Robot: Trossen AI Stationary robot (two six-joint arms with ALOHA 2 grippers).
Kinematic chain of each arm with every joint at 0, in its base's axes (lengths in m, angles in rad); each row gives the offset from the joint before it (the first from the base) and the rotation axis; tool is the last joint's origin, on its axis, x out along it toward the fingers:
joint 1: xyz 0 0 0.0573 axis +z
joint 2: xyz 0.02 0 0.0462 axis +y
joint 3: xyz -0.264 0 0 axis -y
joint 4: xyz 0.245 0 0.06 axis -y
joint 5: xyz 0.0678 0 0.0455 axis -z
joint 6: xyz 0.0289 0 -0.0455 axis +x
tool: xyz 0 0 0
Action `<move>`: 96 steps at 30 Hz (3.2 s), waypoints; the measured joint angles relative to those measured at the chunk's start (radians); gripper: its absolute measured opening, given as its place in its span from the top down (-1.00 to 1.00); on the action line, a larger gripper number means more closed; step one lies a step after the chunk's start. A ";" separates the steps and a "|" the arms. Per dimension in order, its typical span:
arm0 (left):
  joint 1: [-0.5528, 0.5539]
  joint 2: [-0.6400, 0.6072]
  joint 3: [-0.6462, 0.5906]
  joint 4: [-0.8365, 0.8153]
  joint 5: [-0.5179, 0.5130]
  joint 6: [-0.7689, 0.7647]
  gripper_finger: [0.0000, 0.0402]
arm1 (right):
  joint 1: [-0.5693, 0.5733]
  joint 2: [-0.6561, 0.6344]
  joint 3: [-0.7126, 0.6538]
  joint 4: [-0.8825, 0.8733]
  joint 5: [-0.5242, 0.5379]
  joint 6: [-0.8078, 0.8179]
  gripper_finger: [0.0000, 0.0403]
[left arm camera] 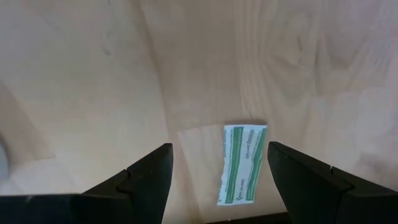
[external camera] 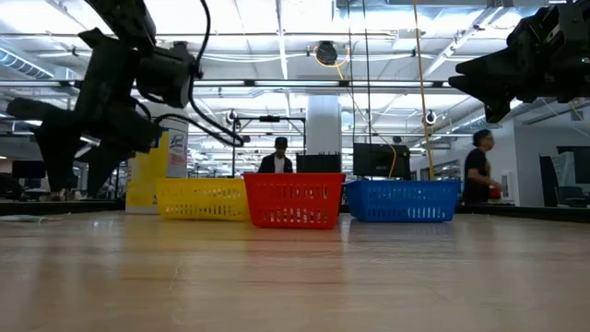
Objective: Pick & Place First Aid Supplies
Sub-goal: Put the bandage pack into the yellow bin
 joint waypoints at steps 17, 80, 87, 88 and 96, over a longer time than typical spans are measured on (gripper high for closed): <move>-0.006 0.163 0.002 0.009 -0.071 -0.047 -0.34 | 0.000 0.000 0.000 0.000 0.000 0.000 0.35; 0.015 0.137 -0.085 0.098 0.119 -0.606 0.66 | 0.000 0.000 0.000 0.000 0.000 0.000 0.35; 0.015 0.136 -0.084 0.102 0.122 -0.651 0.96 | 0.000 0.000 0.000 0.000 0.000 0.000 0.35; 0.015 0.136 -0.084 0.101 0.122 -0.653 0.96 | 0.000 0.000 0.000 0.000 0.000 0.000 0.35; 0.030 0.000 -0.047 0.073 0.123 -0.678 0.99 | 0.000 0.000 0.000 0.000 0.000 0.000 0.35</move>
